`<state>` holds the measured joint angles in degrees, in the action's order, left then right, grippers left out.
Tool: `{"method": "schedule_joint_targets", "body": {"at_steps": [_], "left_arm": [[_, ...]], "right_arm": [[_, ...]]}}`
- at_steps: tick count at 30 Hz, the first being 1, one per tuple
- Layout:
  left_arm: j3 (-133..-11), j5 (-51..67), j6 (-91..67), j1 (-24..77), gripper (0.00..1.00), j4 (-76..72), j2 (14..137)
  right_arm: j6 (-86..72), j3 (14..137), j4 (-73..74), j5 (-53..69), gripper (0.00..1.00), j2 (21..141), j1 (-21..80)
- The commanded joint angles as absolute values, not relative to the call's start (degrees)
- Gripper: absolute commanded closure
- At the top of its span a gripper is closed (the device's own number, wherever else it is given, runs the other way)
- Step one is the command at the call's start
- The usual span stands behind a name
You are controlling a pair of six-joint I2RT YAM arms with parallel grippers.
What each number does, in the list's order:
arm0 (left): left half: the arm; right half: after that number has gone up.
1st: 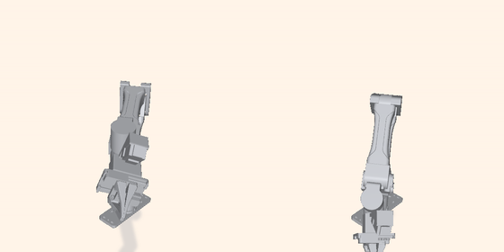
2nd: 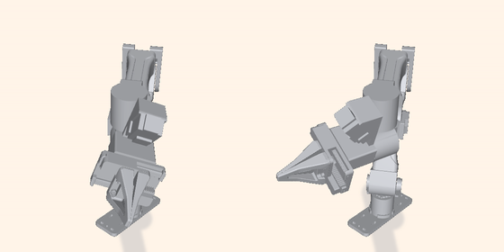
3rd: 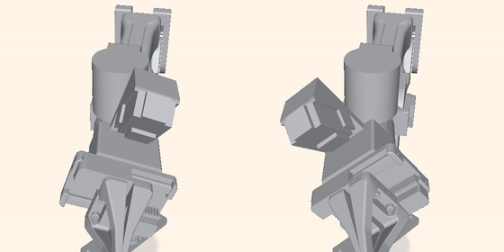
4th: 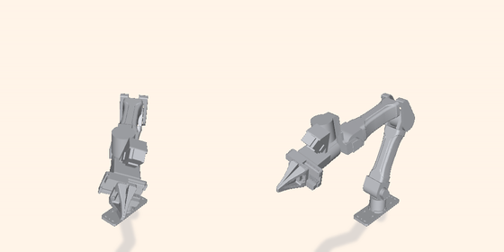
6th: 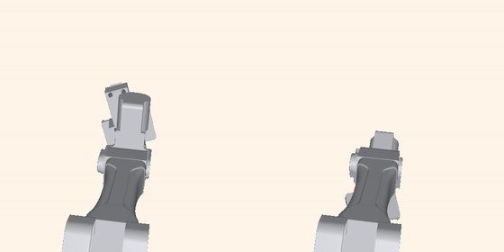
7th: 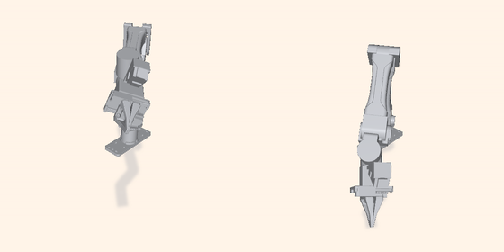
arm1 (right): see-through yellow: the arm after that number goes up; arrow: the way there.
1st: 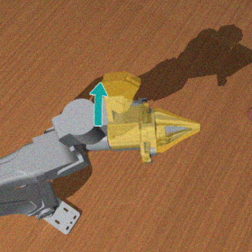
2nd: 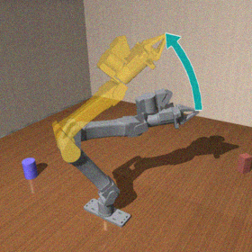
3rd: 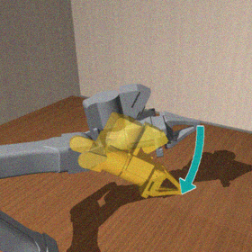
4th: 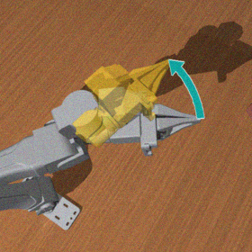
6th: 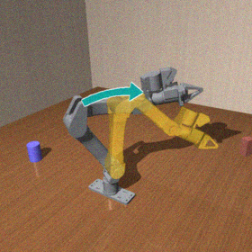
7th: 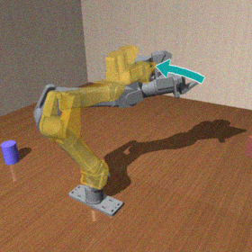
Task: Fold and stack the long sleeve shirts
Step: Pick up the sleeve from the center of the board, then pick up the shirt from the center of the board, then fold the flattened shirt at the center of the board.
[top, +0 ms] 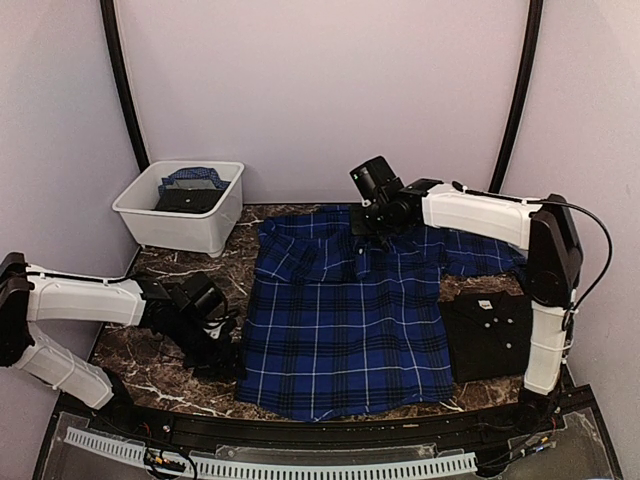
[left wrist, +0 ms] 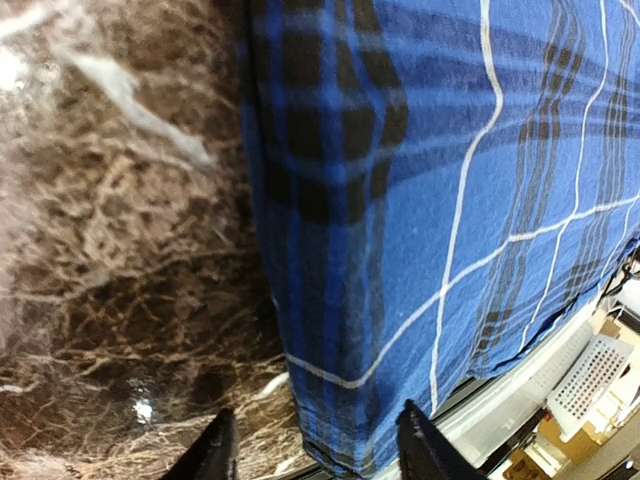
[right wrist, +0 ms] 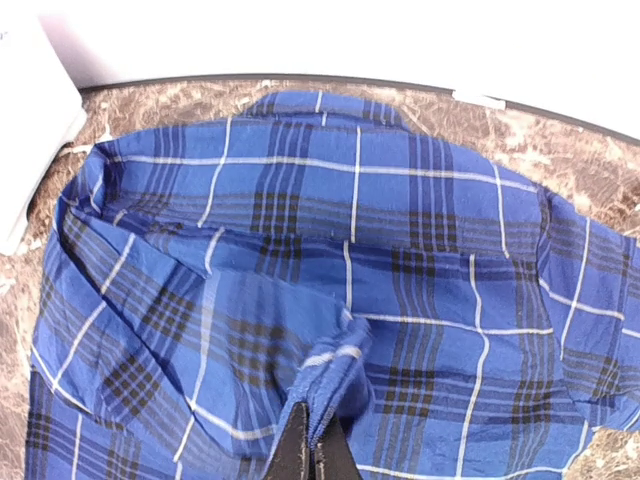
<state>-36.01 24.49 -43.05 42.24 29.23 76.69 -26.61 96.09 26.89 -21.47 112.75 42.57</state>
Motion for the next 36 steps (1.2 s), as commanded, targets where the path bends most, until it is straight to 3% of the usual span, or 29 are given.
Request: {"method": "schedule_joint_targets", "body": {"at_steps": [1, 3, 6, 8, 17, 26, 36], "left_arm": [[-34.5, 26.9, -46.3, 43.7, 0.53, 28.0, 75.7], [-34.2, 27.0, -47.2, 44.1, 0.61, 27.5, 76.1], [-34.5, 25.7, -48.6, 44.3, 0.89, 28.0, 76.5], [-35.1, 23.7, -49.4, 44.3, 0.98, 29.5, 76.0], [-37.1, 13.4, -52.8, 43.7, 1.0, 40.9, 70.4], [-41.1, 13.8, -47.9, 43.8, 1.0, 43.0, 70.7], [-53.2, 16.1, -36.1, 46.1, 1.0, 45.2, 74.7]], "right_arm": [[-26.2, 93.1, 25.0, -19.2, 1.0, 111.7, 42.6], [-26.0, 92.7, 24.5, -18.7, 1.0, 111.4, 42.5], [-25.6, 92.5, 23.4, -17.5, 1.0, 110.9, 42.3], [-25.2, 93.0, 22.9, -16.6, 1.0, 110.8, 42.4], [-23.3, 99.1, 22.4, -13.0, 1.0, 111.5, 42.0], [-21.4, 104.3, 17.5, -4.8, 1.0, 111.5, 41.8], [-16.5, 111.2, 15.0, -9.5, 1.0, 105.9, 40.7]]}}
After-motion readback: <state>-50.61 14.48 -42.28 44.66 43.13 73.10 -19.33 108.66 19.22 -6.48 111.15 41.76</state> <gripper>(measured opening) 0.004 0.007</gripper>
